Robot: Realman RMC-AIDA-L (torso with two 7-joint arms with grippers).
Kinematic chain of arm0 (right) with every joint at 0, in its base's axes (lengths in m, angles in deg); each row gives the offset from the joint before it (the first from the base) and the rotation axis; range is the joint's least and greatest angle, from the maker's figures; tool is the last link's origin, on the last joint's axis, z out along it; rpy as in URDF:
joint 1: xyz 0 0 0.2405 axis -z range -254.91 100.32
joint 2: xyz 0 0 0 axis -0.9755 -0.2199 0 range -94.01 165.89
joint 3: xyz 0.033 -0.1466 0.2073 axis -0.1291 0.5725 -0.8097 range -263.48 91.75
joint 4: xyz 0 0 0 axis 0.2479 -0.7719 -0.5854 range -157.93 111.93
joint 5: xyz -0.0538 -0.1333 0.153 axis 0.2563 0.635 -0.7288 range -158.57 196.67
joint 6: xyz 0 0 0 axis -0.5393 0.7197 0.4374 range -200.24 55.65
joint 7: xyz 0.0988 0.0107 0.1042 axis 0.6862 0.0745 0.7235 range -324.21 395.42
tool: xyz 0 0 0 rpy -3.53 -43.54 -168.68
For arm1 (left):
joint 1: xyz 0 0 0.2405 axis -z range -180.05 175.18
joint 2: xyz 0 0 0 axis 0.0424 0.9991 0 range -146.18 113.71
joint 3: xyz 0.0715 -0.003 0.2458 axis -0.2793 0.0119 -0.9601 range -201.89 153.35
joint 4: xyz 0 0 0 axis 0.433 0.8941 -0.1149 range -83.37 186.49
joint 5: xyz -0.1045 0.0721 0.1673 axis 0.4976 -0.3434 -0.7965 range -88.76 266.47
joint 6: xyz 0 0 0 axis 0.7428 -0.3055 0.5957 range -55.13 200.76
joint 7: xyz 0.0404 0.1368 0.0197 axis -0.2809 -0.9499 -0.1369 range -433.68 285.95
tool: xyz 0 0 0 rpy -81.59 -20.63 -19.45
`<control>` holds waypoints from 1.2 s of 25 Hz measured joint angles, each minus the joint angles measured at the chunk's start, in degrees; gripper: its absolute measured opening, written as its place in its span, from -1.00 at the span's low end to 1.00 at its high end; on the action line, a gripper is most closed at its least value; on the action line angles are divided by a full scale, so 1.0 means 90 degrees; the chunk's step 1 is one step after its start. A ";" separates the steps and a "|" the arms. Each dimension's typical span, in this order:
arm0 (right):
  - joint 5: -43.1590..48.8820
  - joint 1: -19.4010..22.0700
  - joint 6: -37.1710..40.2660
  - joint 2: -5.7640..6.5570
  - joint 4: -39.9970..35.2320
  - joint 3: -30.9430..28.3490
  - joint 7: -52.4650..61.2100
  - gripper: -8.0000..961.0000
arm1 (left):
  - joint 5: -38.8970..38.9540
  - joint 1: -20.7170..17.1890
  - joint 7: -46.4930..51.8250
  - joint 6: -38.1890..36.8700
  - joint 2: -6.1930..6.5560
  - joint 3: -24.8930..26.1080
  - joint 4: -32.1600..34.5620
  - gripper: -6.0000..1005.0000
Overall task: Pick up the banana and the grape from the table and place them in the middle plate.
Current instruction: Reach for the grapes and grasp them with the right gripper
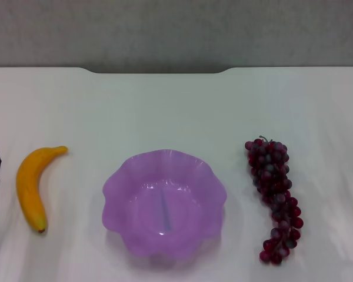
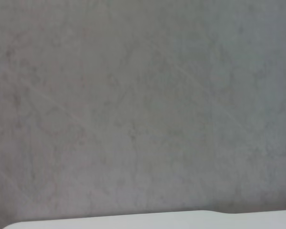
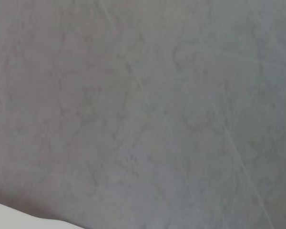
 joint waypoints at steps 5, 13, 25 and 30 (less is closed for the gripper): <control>0.0004 -0.0051 -0.0039 0.0007 -0.0002 0.0000 -0.0007 -0.32 | 0.0000 0.0003 -0.0152 0.0000 0.0000 0.0000 -0.0002 -0.02; 0.0004 -0.0176 -0.0135 0.0002 -0.0002 0.0000 -0.0010 -0.29 | 0.0274 -0.0009 -0.0147 -0.0008 -0.0005 0.0000 -0.0019 0.38; -0.0029 -0.0159 -0.0546 -0.0020 -0.0330 0.0008 0.0172 0.69 | 0.0472 -0.0035 0.0004 0.0043 0.0001 0.0000 -0.0020 0.74; -0.0014 -0.0047 -0.0961 -0.0006 -0.0663 0.0131 0.0967 0.86 | 0.0475 -0.0039 0.0008 0.0049 -0.0007 -0.0029 -0.0020 0.74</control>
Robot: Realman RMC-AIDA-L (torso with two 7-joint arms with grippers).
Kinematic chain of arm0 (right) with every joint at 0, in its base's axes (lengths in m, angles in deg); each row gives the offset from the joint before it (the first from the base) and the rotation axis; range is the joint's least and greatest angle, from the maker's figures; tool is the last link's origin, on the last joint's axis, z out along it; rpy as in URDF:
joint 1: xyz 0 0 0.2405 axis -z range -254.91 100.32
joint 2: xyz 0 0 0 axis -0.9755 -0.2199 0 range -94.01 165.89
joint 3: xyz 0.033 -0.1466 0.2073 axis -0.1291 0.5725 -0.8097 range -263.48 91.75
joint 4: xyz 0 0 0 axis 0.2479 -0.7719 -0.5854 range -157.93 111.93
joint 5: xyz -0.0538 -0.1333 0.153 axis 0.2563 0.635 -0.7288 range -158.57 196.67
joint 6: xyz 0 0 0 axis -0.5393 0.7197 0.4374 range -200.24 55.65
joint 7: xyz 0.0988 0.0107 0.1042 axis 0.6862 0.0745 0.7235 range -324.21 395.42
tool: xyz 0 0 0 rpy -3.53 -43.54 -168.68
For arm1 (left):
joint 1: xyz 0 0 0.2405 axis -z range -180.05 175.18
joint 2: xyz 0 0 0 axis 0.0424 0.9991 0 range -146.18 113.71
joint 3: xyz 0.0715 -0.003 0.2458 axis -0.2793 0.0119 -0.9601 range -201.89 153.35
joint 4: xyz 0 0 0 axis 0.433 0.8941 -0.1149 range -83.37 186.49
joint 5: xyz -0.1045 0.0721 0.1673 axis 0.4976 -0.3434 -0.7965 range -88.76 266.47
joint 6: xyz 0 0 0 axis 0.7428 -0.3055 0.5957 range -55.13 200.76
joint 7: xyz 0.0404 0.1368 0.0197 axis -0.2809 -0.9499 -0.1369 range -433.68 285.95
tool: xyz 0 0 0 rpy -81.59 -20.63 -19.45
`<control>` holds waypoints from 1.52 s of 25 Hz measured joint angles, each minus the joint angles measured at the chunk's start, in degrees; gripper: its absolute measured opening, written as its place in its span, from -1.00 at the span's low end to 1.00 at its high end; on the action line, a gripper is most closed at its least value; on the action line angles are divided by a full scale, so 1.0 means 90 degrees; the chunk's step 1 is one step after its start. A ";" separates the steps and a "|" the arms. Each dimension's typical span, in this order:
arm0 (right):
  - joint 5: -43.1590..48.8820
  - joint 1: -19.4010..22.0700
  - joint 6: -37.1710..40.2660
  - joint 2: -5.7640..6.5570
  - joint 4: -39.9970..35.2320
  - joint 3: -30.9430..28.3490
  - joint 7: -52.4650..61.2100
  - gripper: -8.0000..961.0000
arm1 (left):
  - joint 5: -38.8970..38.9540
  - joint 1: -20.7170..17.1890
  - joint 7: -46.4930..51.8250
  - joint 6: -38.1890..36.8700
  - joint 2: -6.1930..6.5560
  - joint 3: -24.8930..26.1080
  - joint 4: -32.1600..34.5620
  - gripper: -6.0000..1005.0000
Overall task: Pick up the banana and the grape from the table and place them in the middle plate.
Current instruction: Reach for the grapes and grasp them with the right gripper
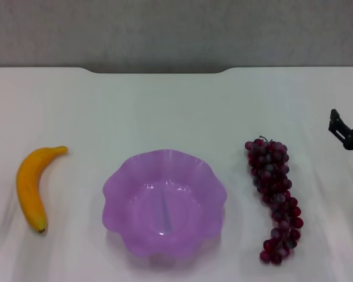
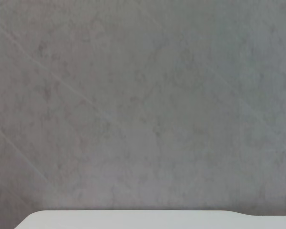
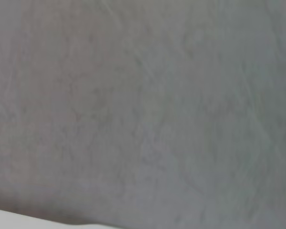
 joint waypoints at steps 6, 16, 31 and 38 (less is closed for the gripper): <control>0.0065 -0.0085 -0.0770 0.0046 -0.0022 0.0452 0.0965 0.85 | 0.0001 -0.0004 0.0003 0.0004 -0.0003 -0.0019 0.0000 0.74; 0.1432 -0.0366 -0.1701 0.0048 -0.0228 0.1105 0.2238 0.84 | -0.0040 -0.0016 0.0003 0.0011 -0.0003 -0.0030 -0.0047 0.74; 0.2170 -0.0358 -0.1761 0.0062 -0.0173 0.1301 0.3080 0.84 | -0.0046 -0.0027 0.0003 0.0019 -0.0003 -0.0031 -0.0065 0.74; 0.2175 -0.0323 -0.1872 0.0051 -0.0091 0.1767 0.3345 0.84 | -0.0046 -0.0026 0.0003 0.0012 -0.0003 -0.0031 -0.0070 0.74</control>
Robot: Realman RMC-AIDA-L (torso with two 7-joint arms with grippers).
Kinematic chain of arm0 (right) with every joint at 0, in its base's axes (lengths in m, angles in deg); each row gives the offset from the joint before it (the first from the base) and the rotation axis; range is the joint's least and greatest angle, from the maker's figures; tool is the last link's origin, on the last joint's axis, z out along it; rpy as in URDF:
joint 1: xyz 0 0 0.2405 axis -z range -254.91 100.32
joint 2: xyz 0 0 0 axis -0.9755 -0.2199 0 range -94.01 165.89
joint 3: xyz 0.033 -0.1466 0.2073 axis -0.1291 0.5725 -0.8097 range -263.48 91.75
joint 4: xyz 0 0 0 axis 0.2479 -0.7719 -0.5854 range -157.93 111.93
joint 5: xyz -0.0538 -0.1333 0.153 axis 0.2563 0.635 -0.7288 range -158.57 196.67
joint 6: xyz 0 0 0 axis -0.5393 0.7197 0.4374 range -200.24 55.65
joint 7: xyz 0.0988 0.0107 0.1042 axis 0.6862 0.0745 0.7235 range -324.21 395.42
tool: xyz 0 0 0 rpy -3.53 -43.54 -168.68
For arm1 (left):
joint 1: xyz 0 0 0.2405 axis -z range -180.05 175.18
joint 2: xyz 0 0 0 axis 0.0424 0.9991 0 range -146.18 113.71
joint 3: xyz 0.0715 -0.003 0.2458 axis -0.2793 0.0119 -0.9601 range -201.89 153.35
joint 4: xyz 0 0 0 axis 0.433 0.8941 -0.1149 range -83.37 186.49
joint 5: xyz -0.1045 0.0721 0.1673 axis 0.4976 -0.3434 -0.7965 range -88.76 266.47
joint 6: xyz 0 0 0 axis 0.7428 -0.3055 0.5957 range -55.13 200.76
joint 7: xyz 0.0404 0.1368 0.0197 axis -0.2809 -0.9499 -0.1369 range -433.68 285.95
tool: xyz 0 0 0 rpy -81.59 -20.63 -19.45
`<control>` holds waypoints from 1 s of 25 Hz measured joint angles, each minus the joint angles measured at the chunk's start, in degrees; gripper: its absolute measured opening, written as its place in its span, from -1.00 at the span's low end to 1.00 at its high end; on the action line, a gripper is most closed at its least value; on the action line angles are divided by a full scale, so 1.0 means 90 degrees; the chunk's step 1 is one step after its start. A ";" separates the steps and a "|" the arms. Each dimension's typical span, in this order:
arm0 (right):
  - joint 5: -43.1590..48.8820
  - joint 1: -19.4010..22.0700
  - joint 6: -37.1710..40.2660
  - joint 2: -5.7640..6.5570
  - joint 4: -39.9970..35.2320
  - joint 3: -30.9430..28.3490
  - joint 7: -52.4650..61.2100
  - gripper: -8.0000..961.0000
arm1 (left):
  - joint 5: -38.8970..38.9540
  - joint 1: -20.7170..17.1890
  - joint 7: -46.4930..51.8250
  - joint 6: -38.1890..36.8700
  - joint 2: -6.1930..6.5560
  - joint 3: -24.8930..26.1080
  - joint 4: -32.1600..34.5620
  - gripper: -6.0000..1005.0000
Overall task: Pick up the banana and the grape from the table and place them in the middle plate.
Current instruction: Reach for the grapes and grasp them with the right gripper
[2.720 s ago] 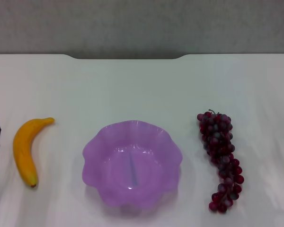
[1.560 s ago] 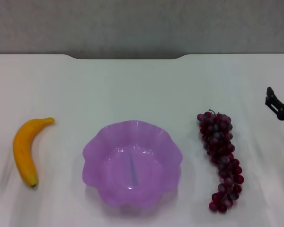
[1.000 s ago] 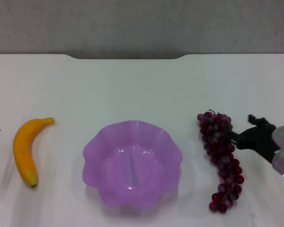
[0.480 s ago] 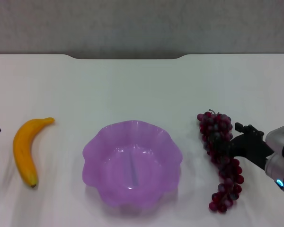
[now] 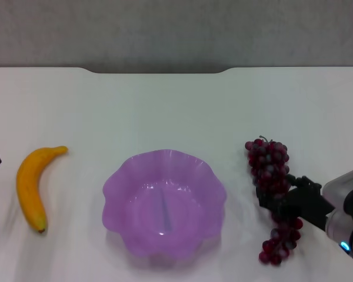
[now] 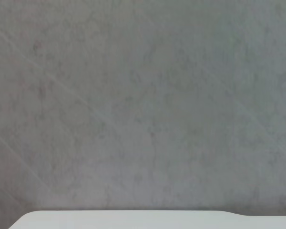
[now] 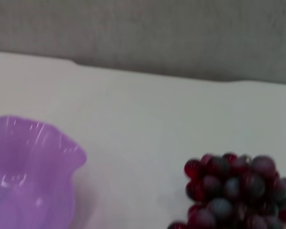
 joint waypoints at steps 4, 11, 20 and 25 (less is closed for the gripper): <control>0.0003 0.0003 -0.0147 -0.0005 0.0001 0.0186 0.0051 0.84 | 0.0000 0.0000 0.0000 -0.0006 0.0000 0.0000 0.0000 0.74; 0.0004 0.0056 -0.0207 -0.0015 0.0001 0.0323 0.0062 0.84 | 0.0000 0.0000 0.0000 -0.0019 0.0000 0.0000 0.0002 0.74; -0.0009 0.0058 -0.0217 -0.0016 0.0001 0.0298 0.0064 0.79 | 0.0000 0.0000 0.0000 -0.0030 0.0000 0.0000 0.0003 0.74; -0.0053 0.0058 -0.0239 -0.0017 0.0001 0.0270 0.0064 0.64 | 0.0000 0.0000 0.0000 -0.0041 0.0000 0.0000 0.0003 0.74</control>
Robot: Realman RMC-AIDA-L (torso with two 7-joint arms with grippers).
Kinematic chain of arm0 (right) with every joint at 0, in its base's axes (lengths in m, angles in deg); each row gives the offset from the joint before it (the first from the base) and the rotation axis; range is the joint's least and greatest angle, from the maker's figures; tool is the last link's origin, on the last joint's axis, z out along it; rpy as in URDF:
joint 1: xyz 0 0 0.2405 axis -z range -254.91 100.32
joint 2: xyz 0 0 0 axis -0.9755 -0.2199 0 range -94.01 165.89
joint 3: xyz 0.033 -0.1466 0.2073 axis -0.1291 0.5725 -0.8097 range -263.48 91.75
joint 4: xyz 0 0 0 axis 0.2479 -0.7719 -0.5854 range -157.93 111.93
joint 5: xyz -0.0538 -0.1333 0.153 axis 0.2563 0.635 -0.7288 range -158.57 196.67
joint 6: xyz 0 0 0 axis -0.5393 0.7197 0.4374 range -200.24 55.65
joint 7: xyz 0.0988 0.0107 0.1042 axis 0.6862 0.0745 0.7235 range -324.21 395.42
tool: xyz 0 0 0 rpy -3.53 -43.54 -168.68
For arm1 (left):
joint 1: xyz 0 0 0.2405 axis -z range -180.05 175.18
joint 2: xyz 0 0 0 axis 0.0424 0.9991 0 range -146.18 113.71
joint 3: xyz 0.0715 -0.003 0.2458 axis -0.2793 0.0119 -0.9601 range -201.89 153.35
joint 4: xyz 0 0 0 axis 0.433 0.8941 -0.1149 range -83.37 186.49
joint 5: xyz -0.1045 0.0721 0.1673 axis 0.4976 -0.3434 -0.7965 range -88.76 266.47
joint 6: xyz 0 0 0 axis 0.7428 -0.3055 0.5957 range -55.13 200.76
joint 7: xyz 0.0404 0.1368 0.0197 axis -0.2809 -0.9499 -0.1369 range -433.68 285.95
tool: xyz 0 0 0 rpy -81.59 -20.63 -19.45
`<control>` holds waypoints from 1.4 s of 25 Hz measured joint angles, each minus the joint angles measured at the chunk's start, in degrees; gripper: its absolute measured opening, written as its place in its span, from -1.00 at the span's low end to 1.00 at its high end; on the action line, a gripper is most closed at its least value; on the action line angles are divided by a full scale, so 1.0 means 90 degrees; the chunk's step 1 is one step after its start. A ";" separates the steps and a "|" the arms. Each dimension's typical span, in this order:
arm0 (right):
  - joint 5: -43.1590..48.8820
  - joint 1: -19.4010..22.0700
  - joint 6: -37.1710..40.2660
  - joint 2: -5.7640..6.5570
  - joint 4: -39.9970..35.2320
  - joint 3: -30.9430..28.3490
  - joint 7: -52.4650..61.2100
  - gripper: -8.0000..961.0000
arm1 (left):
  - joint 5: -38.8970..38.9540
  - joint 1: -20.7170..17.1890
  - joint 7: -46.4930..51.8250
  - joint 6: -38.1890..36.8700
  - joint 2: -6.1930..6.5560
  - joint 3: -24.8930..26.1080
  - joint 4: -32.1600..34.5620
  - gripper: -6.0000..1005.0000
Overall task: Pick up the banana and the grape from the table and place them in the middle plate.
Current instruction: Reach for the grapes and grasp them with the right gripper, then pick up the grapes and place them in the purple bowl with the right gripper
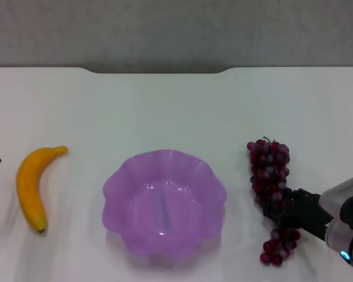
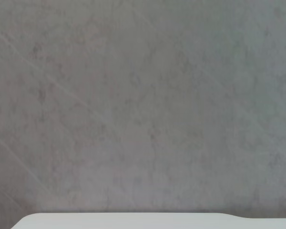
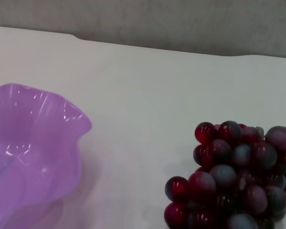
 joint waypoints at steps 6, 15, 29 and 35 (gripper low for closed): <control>0.0000 0.0000 0.0000 0.0000 0.0000 -0.0001 -0.0019 0.43 | 0.0000 0.0000 0.0000 -0.0002 0.0000 0.0000 0.0000 0.74; 0.0006 0.0000 0.0002 0.0005 -0.0001 -0.0010 -0.0055 0.21 | 0.0000 0.0000 0.0000 -0.0004 0.0000 0.0000 0.0000 0.74; 0.0013 0.0000 0.0035 0.0020 0.0001 -0.0010 -0.0305 -0.02 | 0.0000 0.0000 0.0000 0.0009 0.0000 0.0000 0.0000 0.74; 0.0016 0.0000 0.0065 0.0027 0.0000 -0.0122 -0.0306 -0.04 | 0.0000 0.0000 0.0000 0.0015 0.0000 0.0000 0.0000 0.74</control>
